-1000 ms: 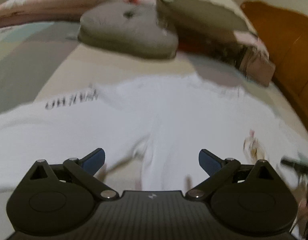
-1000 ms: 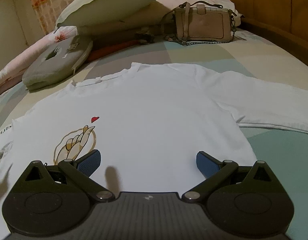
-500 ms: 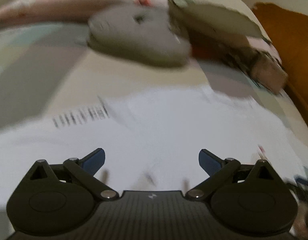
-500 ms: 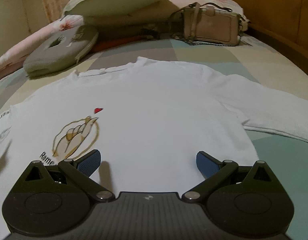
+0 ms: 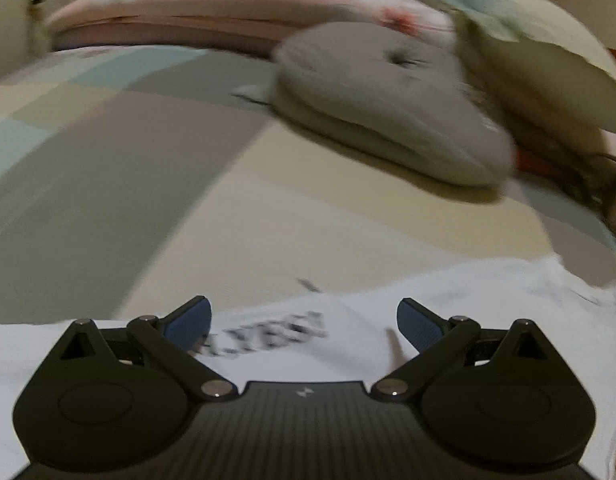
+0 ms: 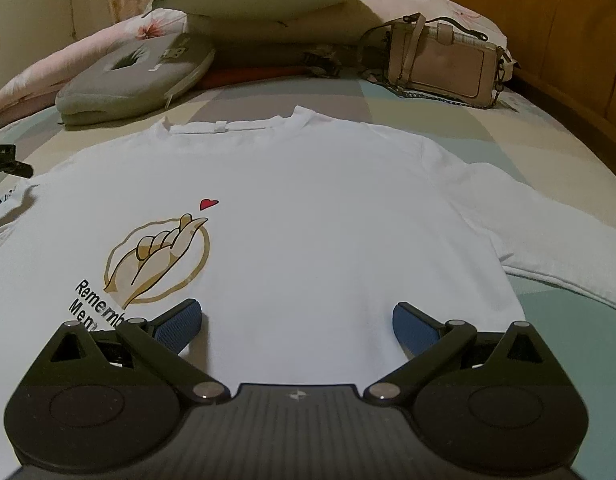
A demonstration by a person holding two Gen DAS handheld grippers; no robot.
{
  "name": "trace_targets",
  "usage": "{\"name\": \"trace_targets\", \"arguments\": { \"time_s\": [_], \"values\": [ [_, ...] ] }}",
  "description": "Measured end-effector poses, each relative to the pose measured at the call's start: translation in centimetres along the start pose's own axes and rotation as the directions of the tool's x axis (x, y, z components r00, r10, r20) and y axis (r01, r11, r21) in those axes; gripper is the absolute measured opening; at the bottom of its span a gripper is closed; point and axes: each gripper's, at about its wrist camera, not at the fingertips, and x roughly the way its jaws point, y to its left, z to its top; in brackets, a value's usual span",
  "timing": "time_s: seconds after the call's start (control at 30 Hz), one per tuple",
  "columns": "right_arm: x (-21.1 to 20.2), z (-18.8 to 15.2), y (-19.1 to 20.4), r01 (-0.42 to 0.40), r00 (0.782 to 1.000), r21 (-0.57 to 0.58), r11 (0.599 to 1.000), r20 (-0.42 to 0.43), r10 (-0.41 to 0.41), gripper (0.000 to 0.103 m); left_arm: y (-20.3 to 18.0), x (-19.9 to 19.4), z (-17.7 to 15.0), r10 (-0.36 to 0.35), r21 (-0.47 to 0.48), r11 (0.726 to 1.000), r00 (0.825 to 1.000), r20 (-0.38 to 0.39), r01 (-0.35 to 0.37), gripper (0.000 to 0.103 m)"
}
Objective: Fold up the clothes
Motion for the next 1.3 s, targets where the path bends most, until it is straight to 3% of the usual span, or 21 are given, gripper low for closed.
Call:
{"name": "trace_targets", "arguments": {
  "time_s": [0.1, 0.17, 0.3, 0.37, 0.47, 0.6, 0.73, 0.87, 0.97, 1.07, 1.3],
  "values": [
    [0.0, 0.0, 0.1, 0.003, 1.0, -0.002, 1.0, 0.0, -0.003, 0.103, -0.4, -1.3, 0.1, -0.047, -0.009, 0.999, 0.999, 0.01, 0.047, 0.099],
    [0.0, 0.0, 0.1, 0.003, 1.0, -0.003, 1.0, 0.001, -0.003, 0.103, -1.3, -2.1, -0.1, -0.132, -0.005, 0.991, 0.991, -0.007, 0.132, 0.099],
    [0.0, -0.1, 0.2, 0.005, 1.0, -0.008, 1.0, 0.004, -0.005, 0.103, -3.7, -2.1, -0.4, -0.299, 0.009, 0.954, 0.952, -0.067, 0.3, 0.1],
    [0.0, -0.1, 0.2, 0.004, 1.0, -0.011, 1.0, 0.004, -0.004, 0.103, -4.9, -0.9, -0.6, -0.265, 0.037, 0.962, 0.96, -0.087, 0.269, 0.1],
    [0.0, -0.2, 0.1, 0.003, 1.0, -0.009, 1.0, 0.001, -0.003, 0.103, -5.3, 1.1, -0.5, -0.163, 0.058, 0.984, 0.984, -0.065, 0.167, 0.099],
    [0.1, -0.1, 0.2, 0.01, 1.0, -0.006, 1.0, -0.009, -0.01, 0.103, -5.9, 1.6, 0.7, -0.079, 0.082, 0.993, 0.996, -0.044, 0.082, 0.099],
    [-0.2, 0.1, 0.6, 0.013, 1.0, -0.003, 1.0, -0.024, -0.013, 0.103, -5.6, -1.4, 1.2, -0.103, 0.125, 0.986, 0.994, -0.026, 0.106, 0.099],
    [-1.5, 0.2, 1.2, -0.128, 0.991, 0.046, 0.991, -0.032, 0.13, 0.103, -4.3, -5.3, 2.0, -0.044, 0.216, 0.975, 0.999, 0.006, 0.042, 0.099],
    [-2.0, 0.2, 2.4, -0.258, 0.962, 0.096, 0.961, -0.064, 0.265, 0.103, -1.9, -7.4, 2.9, -0.013, 0.19, 0.982, 1.0, 0.017, 0.01, 0.1],
    [-2.1, 0.0, 4.5, -0.316, 0.943, 0.081, 0.945, -0.085, 0.322, 0.103, 0.7, -7.3, 2.8, -0.018, 0.111, 0.994, 1.0, -0.024, 0.021, 0.1],
    [-1.2, -0.4, 7.8, -0.231, 0.968, -0.042, 0.972, -0.109, 0.225, 0.103, 3.0, -3.1, -0.4, -0.007, 0.073, 0.997, 0.997, -0.08, 0.013, 0.1]
  ]
}}
